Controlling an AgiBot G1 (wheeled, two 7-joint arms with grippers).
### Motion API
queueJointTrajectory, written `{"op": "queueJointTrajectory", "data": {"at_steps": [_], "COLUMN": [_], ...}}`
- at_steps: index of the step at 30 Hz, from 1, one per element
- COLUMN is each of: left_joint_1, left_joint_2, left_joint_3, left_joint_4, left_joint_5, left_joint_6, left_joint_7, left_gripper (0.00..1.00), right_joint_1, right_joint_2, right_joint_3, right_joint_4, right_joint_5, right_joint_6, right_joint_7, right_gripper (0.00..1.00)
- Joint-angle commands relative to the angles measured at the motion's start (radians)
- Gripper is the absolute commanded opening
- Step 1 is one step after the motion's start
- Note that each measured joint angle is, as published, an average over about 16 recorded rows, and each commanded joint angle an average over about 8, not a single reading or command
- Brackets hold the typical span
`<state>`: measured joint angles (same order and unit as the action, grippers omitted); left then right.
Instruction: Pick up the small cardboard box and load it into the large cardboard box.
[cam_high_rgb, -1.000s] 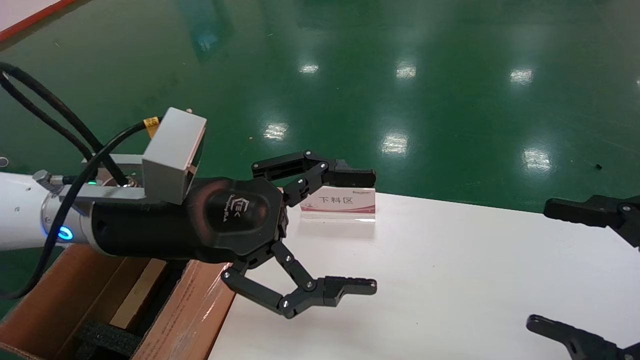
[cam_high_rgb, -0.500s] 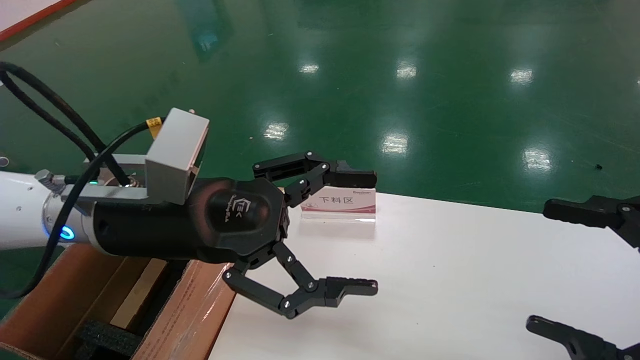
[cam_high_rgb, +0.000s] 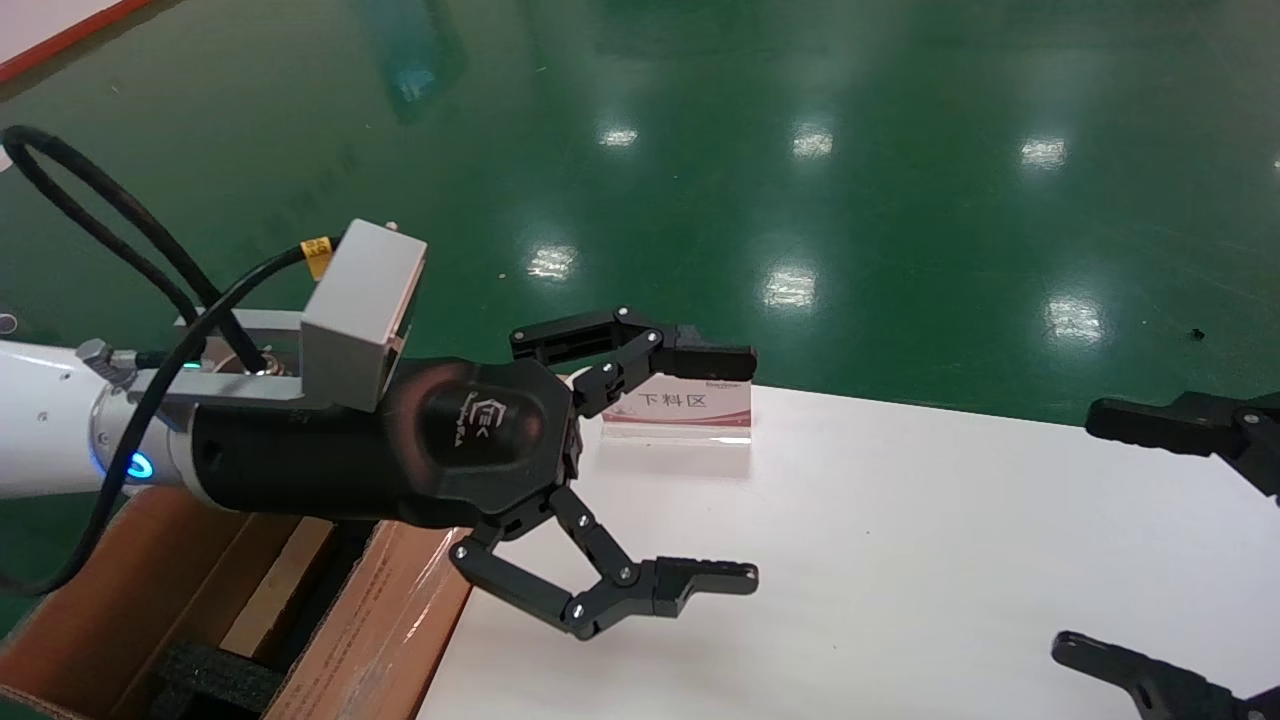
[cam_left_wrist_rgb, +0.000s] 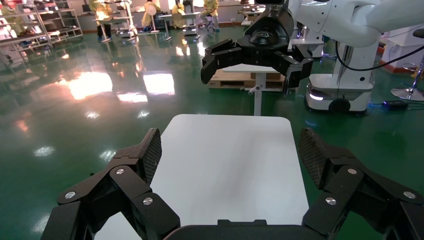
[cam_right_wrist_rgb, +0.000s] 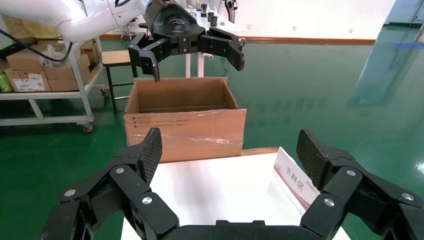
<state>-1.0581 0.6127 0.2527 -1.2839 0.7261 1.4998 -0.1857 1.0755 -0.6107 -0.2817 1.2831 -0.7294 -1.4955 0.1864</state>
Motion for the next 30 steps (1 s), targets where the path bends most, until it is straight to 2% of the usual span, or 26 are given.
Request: {"op": "queueJointTrajectory", "data": {"at_steps": [1,30], "left_joint_1": [-0.001,-0.017], "left_joint_2": [0.0,-0.001], "left_joint_3": [0.002,0.028], "left_joint_4": [0.0,0.0], "left_joint_5": [0.0,0.004], "left_joint_6": [0.0,-0.004], "left_joint_7": [0.0,-0.002], "left_gripper": [1.0,1.0], "right_joint_1": [0.0,0.0], "right_joint_2": [0.0,0.001], "right_joint_3": [0.0,-0.002], "right_joint_4": [0.0,0.0], "right_joint_5": [0.0,0.001], "right_joint_6": [0.0,0.001], "right_joint_7": [0.0,-0.001], "right_gripper": [1.0,1.0]}}
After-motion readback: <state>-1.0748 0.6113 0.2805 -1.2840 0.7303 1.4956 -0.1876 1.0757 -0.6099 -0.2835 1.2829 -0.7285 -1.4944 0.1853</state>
